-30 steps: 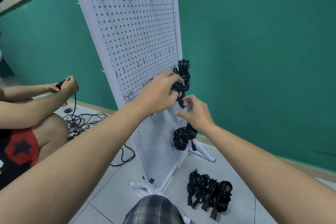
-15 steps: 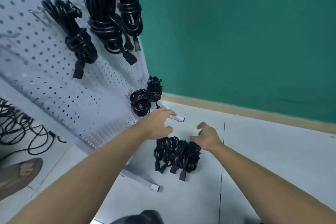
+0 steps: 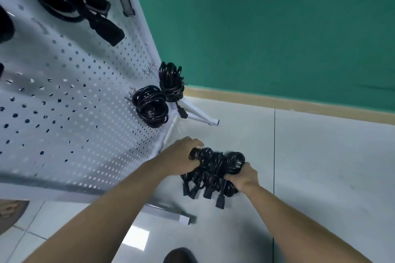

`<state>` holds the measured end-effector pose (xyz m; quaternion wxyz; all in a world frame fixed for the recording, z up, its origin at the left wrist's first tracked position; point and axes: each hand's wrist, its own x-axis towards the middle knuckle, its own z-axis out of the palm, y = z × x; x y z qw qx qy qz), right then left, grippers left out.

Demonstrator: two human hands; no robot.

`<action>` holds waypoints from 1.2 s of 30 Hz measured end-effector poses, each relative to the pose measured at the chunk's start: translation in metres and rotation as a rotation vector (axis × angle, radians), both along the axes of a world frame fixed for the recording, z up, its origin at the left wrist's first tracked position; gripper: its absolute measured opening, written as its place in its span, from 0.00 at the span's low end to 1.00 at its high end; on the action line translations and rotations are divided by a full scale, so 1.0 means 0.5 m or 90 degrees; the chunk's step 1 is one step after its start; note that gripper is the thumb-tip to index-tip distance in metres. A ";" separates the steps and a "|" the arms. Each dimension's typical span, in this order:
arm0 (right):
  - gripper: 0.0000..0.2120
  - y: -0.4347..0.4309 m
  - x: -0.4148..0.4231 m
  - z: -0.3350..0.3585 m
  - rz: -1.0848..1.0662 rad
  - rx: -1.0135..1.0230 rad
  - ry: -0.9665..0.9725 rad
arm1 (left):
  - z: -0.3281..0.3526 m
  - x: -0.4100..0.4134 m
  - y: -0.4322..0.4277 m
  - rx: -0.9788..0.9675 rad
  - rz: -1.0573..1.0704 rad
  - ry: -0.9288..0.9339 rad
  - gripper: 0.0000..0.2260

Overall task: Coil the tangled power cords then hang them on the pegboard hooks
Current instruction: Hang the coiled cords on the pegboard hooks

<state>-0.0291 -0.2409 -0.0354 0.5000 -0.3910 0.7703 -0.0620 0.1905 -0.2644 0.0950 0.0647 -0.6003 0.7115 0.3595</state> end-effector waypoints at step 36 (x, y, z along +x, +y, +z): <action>0.30 0.177 0.205 0.943 0.412 -0.764 -0.263 | 0.845 0.148 0.362 -0.561 0.281 -0.196 0.29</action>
